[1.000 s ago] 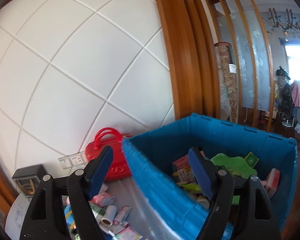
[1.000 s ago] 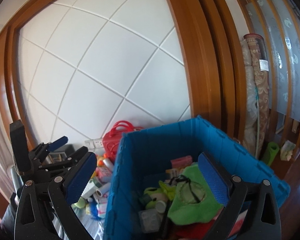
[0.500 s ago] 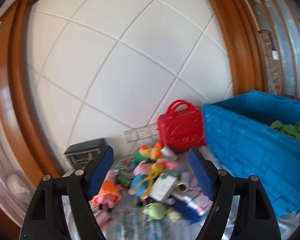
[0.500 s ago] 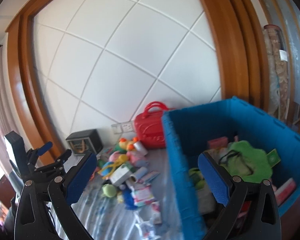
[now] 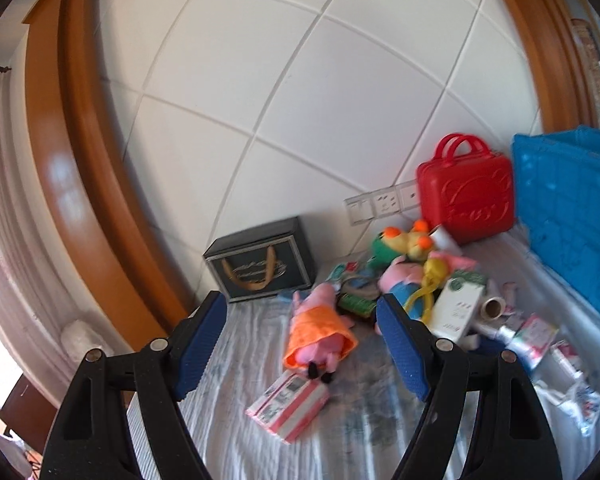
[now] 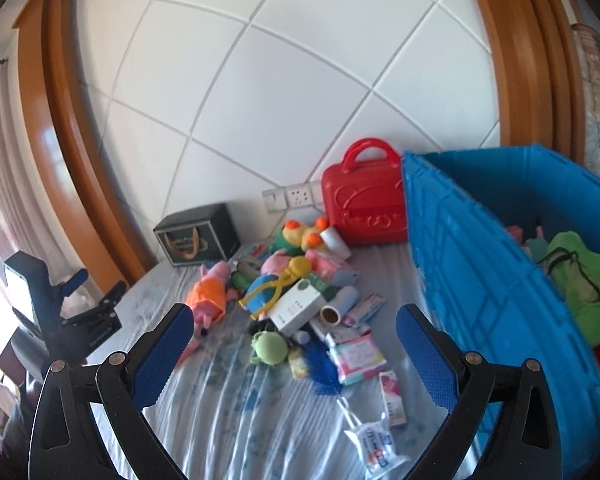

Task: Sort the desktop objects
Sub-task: 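Move both tools back over the pile on the bed, then grasp the pink-red wrapped package with the left tool while the right tool grasps the green alien plush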

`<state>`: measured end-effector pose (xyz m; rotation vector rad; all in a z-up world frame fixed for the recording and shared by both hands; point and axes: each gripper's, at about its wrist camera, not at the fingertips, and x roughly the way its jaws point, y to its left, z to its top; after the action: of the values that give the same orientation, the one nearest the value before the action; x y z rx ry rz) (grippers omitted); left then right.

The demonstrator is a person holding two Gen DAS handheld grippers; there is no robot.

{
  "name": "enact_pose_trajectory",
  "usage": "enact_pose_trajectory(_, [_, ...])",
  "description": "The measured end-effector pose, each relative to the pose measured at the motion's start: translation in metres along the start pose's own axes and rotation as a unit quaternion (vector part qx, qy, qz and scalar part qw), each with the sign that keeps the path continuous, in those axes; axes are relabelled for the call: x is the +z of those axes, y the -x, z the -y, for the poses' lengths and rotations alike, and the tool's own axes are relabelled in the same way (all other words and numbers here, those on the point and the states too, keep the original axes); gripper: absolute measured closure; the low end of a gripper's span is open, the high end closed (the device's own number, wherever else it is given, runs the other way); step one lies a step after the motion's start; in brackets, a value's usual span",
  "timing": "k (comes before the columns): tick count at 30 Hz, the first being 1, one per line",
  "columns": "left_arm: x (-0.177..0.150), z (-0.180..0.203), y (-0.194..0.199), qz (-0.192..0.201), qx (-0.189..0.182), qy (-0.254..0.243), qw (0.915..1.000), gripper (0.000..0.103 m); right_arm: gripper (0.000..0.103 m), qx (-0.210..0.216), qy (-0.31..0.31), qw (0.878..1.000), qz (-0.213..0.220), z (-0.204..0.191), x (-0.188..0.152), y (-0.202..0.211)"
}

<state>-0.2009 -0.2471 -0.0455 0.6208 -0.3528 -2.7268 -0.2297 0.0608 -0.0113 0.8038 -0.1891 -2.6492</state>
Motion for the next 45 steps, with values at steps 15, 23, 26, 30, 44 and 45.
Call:
enact_pose_trajectory(15, [-0.100, -0.032, -0.079, -0.107, 0.028, -0.009, 0.9938, 0.026, 0.001, 0.075, 0.114, 0.968, -0.211, -0.058, -0.083, -0.259])
enact_pose_trajectory(23, [-0.153, -0.047, -0.149, -0.164, -0.060, -0.042, 0.9838, 0.026, 0.003, 0.066, 0.098, 0.952, -0.283, -0.054, -0.107, -0.354])
enact_pose_trajectory(26, [-0.166, -0.050, -0.180, -0.175, -0.108, -0.077, 0.9756, 0.026, 0.003, 0.060, 0.100, 0.948, -0.296, -0.054, -0.112, -0.363])
enact_pose_trajectory(30, [-0.179, -0.046, -0.210, -0.184, -0.157, -0.131, 0.9613, 0.026, 0.003, 0.052, 0.089, 0.946, -0.308, -0.053, -0.116, -0.370])
enact_pose_trajectory(44, [-0.197, -0.048, -0.232, -0.192, -0.208, -0.113, 0.9523, 0.026, 0.003, 0.017, 0.108, 0.939, -0.328, -0.070, -0.122, -0.384])
enact_pose_trajectory(45, [-0.197, -0.046, -0.230, -0.190, -0.206, -0.114, 0.9533, 0.026, 0.003, 0.014, 0.109, 0.938, -0.329, -0.071, -0.123, -0.386])
